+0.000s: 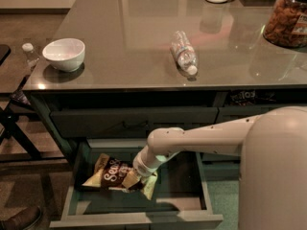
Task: Pick brown chip bag from middle drawer and place on counter
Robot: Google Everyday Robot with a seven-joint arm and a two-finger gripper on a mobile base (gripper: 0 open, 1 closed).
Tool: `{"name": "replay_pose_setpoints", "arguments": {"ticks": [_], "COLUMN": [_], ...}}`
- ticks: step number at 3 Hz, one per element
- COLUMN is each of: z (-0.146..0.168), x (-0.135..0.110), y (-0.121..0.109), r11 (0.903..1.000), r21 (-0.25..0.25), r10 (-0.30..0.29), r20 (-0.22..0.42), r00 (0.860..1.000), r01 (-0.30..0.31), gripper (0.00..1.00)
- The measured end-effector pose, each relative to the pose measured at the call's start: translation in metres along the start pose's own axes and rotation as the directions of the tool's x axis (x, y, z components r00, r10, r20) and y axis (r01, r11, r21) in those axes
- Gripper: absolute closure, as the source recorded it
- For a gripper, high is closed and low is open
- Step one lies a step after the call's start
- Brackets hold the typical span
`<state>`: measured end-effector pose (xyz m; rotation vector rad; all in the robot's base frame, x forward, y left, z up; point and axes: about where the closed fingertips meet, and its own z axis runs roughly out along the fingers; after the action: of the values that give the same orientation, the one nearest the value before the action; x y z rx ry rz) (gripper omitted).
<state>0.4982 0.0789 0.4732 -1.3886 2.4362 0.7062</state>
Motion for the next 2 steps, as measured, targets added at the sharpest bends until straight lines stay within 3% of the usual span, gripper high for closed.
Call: {"name": "replay_pose_setpoints", "arguments": {"ticks": [1,2], "z": [-0.037,-0.086], "x": [0.016,0.020], "y": [0.013,0.027], "r11": [0.9975,0.9924], "r21": [0.037,0.098], "r10": [0.062,0.077], "r20": [-0.033,-0.027], "r00": [0.998,0.997], "r01": [-0.061,-0.074], "gripper": [1.00,1.00]}}
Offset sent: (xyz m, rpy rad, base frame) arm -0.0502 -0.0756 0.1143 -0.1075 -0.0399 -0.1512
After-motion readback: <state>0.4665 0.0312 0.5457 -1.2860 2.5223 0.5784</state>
